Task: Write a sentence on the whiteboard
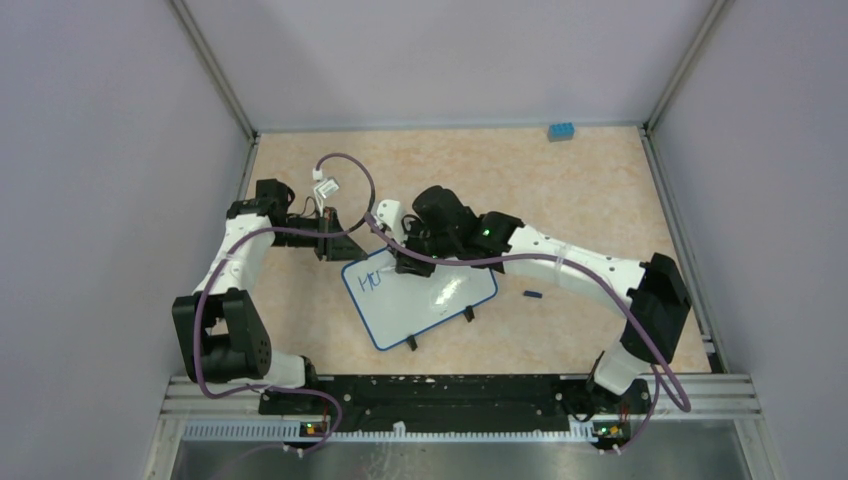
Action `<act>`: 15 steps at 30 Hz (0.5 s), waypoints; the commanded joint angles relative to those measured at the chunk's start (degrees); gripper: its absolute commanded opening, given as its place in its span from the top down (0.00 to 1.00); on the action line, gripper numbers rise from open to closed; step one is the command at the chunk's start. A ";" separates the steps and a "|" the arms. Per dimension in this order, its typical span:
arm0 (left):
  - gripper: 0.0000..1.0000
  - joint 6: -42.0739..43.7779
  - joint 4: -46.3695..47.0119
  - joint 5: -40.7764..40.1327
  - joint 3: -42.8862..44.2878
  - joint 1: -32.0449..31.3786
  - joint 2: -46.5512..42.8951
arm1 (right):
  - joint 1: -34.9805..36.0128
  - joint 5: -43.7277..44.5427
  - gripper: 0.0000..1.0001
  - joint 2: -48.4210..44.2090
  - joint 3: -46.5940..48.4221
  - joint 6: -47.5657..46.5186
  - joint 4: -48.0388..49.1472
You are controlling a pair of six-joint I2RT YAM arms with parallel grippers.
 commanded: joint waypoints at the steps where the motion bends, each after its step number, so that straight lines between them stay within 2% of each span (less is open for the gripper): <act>1: 1.00 0.29 -0.54 0.15 -0.76 -0.53 -1.49 | 0.09 0.86 1.00 1.30 3.05 -0.56 1.60; 15: 1.00 0.32 -0.43 -0.02 -0.76 -0.53 -1.52 | 0.94 0.09 1.00 2.06 4.01 -0.82 1.12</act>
